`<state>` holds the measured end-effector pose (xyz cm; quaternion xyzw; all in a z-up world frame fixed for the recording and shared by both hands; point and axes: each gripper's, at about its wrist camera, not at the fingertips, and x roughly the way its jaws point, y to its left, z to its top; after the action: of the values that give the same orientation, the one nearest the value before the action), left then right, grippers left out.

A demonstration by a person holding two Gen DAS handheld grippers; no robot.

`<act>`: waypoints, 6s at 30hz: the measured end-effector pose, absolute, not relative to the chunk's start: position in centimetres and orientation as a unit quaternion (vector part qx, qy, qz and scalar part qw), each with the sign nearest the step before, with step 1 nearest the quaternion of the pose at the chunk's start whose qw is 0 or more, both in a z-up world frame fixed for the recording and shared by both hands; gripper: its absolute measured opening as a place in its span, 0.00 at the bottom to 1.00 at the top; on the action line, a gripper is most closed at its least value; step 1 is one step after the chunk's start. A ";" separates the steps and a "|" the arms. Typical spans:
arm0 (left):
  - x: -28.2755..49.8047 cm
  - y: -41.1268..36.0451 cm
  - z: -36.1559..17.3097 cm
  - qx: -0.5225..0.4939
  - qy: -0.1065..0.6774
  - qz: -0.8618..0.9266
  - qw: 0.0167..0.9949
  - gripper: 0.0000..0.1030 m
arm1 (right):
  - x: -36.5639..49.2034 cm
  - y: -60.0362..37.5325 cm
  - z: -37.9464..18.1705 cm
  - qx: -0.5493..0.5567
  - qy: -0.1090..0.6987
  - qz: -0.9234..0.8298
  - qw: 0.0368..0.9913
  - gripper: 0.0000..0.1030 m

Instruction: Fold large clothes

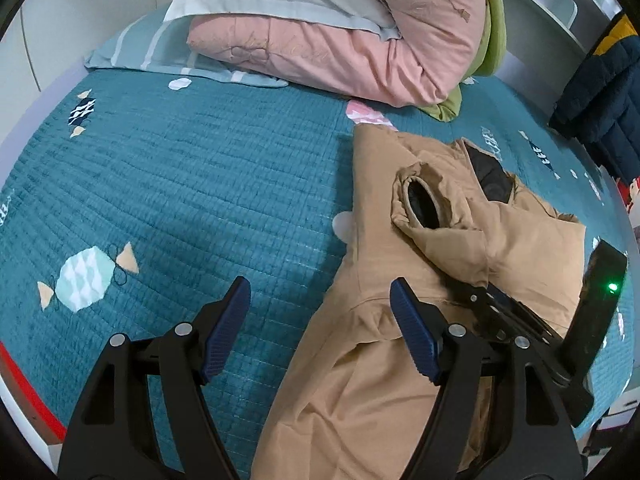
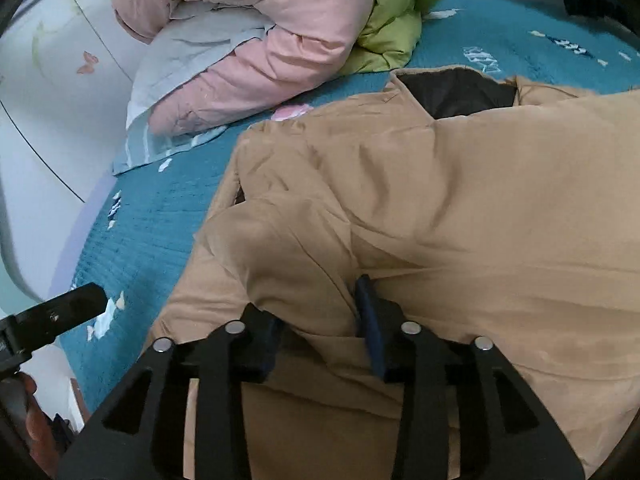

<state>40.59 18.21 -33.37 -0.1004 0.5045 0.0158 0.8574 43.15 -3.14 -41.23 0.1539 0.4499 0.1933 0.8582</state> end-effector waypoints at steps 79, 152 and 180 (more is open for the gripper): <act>56.4 10.6 -39.9 0.038 0.569 -0.015 0.821 0.90 | 40.4 -22.1 -43.2 0.128 0.437 -0.058 0.888 0.69; 35.6 17.1 -24.3 -0.089 0.456 -0.189 0.865 0.21 | 29.9 -28.2 -25.6 0.183 0.399 0.111 0.892 0.14; 16.0 21.8 -26.7 -0.090 0.532 -0.033 0.841 0.85 | 12.6 -27.2 -26.5 0.130 0.498 0.071 0.855 0.53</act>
<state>15.96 21.79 -26.72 -0.0905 0.5323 -0.0333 0.8411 12.56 -27.17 -26.50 0.1297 0.4975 0.0708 0.8548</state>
